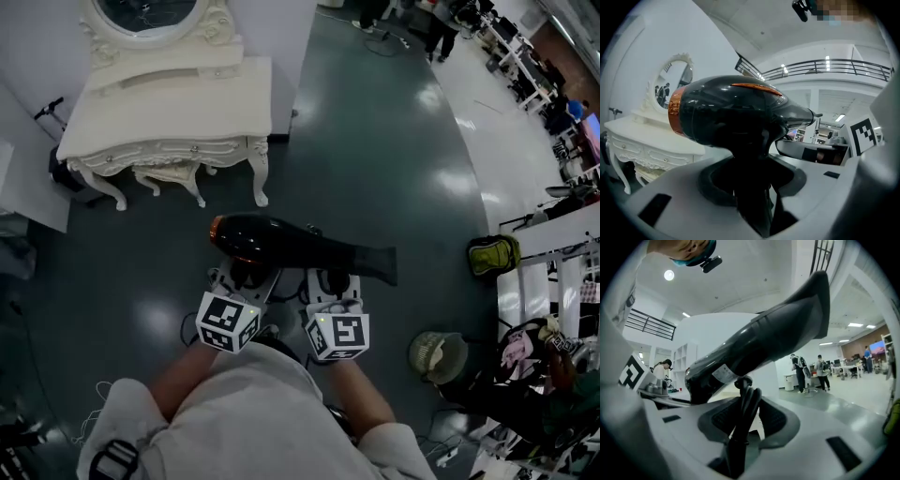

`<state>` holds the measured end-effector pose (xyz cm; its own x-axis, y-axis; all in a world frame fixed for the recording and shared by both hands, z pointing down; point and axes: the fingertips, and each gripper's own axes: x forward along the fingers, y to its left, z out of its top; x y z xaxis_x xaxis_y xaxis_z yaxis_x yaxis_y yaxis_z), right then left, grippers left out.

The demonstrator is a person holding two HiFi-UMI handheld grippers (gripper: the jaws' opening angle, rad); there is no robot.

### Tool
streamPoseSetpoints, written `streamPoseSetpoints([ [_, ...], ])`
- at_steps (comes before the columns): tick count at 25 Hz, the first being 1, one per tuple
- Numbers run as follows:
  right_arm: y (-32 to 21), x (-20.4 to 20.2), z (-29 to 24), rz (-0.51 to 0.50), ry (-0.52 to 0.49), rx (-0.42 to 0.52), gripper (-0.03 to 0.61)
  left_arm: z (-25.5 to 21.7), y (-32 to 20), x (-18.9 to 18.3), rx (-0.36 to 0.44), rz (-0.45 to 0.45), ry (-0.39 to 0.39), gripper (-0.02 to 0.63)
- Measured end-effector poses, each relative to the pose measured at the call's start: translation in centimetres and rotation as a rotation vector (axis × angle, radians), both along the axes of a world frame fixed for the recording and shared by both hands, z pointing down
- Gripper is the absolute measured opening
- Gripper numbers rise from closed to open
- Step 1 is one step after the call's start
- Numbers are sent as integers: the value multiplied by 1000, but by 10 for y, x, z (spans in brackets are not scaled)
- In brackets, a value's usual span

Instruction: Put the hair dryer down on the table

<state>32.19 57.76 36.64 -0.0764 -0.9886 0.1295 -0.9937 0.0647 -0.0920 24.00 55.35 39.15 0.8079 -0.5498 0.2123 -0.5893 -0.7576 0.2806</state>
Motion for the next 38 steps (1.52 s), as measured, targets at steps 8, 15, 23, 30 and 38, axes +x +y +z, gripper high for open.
streamPoseSetpoints([
  [8, -42, -52, 10, -121, -12, -12, 130, 8, -31, -55, -1, -118, -11, 178],
  [15, -81, -105, 20, -254, -27, -34, 130, 17, -59, -109, -28, -241, -30, 178],
  [23, -115, -134, 23, -319, -14, -56, 130, 20, -86, -137, -44, -299, -23, 178],
  [30, -149, -145, 31, -345, -8, -86, 130, 28, -118, -146, -74, -315, -14, 178],
  [38, -211, -166, 47, -408, -1, -124, 130, 45, -176, -166, -106, -349, -4, 178],
])
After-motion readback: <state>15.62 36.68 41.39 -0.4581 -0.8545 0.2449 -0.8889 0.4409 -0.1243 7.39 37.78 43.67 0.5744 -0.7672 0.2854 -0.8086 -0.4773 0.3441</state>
